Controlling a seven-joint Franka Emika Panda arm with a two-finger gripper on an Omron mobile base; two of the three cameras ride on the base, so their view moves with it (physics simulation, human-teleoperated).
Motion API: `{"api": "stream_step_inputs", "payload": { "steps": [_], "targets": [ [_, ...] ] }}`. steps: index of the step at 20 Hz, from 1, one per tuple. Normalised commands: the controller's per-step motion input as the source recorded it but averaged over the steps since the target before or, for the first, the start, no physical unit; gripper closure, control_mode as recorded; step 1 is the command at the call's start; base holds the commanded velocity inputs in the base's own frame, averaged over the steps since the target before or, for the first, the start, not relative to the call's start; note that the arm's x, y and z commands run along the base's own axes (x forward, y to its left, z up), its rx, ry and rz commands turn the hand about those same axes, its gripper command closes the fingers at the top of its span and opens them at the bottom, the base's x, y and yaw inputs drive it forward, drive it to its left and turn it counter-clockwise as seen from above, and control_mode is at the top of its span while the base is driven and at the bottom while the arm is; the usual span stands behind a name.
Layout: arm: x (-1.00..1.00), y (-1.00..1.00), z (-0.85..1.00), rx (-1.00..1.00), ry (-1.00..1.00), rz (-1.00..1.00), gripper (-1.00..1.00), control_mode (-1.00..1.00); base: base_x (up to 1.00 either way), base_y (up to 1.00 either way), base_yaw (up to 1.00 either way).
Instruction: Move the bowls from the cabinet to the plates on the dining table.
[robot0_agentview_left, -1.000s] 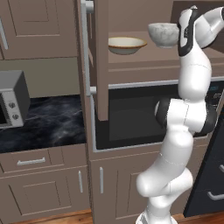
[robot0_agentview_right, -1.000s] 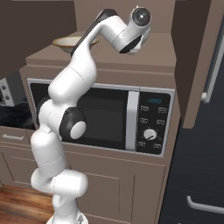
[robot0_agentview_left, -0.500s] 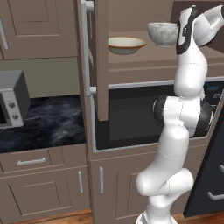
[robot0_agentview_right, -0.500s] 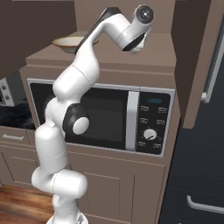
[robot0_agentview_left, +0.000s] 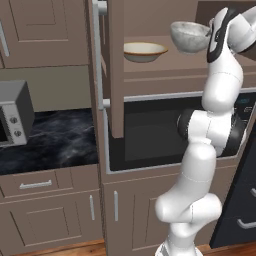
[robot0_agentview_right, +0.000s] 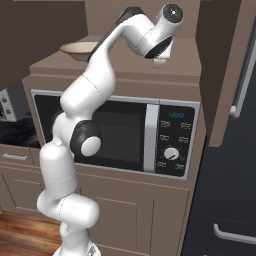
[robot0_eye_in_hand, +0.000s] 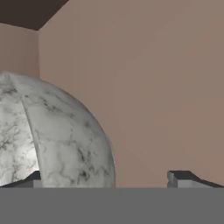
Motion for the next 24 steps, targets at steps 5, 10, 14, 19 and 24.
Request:
{"api": "stream_step_inputs", "payload": {
  "steps": [5, 10, 14, 19, 24],
  "targets": [
    [-0.29, 0.02, -0.61, -0.05, 0.06, 0.03, -1.00, -1.00, 0.00, 0.00, 0.00],
    [-0.19, 0.02, -0.56, -0.03, 0.01, 0.01, -1.00, -1.00, 0.00, 0.00, 0.00],
    [-0.19, 0.19, -0.46, -0.02, -0.02, 0.00, 1.00, -1.00, 0.00, 0.00, 0.00],
    [-0.25, 0.02, -0.38, 0.00, -0.07, 0.00, 1.00, -1.00, 0.00, 0.00, 0.00],
    [-0.24, 0.00, -0.40, 0.00, -0.07, 0.00, 1.00, -1.00, 0.00, 0.00, 0.00]
  ]
}}
